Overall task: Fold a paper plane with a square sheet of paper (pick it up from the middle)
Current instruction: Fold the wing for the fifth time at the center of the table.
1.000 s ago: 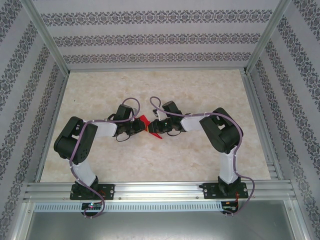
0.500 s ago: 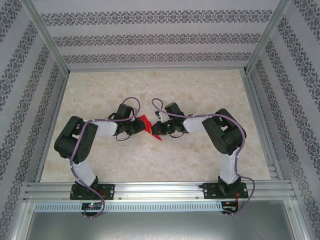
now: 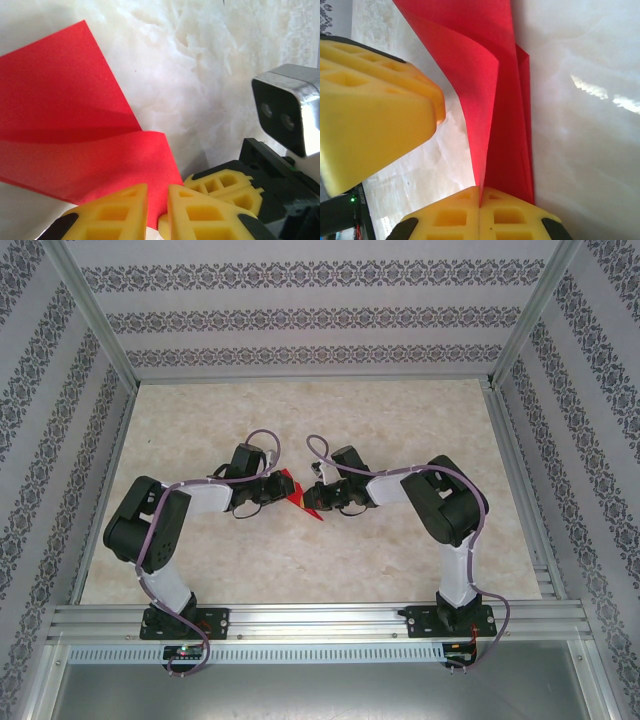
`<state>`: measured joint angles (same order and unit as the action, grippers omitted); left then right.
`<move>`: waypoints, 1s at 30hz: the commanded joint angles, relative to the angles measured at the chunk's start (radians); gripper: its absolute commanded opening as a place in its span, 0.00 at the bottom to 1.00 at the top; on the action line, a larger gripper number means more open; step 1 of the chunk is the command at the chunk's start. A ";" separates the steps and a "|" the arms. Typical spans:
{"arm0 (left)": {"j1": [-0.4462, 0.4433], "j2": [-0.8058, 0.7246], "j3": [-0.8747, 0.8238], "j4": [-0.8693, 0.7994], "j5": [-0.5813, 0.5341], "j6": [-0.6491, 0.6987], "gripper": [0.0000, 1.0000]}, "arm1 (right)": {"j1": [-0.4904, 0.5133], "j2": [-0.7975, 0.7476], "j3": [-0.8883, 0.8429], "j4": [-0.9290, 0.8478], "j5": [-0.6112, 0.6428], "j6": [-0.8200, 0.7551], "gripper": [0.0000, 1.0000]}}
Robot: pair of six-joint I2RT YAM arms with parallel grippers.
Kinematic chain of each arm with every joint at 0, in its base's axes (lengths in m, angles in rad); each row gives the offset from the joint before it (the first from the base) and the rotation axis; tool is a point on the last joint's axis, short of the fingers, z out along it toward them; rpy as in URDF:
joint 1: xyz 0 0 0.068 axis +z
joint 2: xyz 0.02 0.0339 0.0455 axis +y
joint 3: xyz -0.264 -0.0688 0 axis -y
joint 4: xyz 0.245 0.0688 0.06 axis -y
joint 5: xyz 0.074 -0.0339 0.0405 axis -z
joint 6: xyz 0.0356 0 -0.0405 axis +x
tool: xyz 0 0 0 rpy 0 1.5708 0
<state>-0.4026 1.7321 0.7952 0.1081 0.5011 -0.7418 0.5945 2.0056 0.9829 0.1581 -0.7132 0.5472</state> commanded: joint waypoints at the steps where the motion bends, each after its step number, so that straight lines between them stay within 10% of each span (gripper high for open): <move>1: -0.012 -0.009 -0.018 0.066 0.036 0.019 0.18 | -0.006 0.033 0.016 -0.013 0.004 0.018 0.00; 30: -0.021 0.094 0.036 -0.072 -0.081 0.033 0.15 | -0.012 -0.001 0.041 -0.110 0.028 0.010 0.15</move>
<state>-0.4149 1.7992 0.8116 0.0906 0.4728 -0.7387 0.5930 2.0148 1.0279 0.0948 -0.7235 0.5602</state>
